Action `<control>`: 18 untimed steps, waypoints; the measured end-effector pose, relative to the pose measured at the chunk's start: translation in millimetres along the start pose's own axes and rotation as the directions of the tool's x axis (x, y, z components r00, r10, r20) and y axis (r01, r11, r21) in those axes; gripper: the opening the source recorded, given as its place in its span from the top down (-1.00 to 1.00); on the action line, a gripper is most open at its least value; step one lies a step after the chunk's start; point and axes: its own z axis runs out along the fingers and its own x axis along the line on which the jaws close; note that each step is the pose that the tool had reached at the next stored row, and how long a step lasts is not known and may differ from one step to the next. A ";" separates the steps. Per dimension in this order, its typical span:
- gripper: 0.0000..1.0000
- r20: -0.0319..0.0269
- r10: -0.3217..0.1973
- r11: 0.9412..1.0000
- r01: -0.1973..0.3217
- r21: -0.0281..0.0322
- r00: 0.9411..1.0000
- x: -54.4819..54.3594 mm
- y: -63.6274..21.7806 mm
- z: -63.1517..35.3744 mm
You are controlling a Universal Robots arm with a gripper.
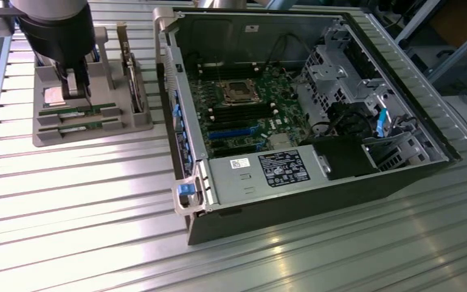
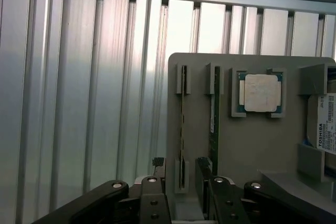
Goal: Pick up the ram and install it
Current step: 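Pick up the ram and move it above insertion slot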
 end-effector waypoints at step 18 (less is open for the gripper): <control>0.28 0.000 0.000 1.000 0.000 0.000 1.000 1.1 -0.7 17.0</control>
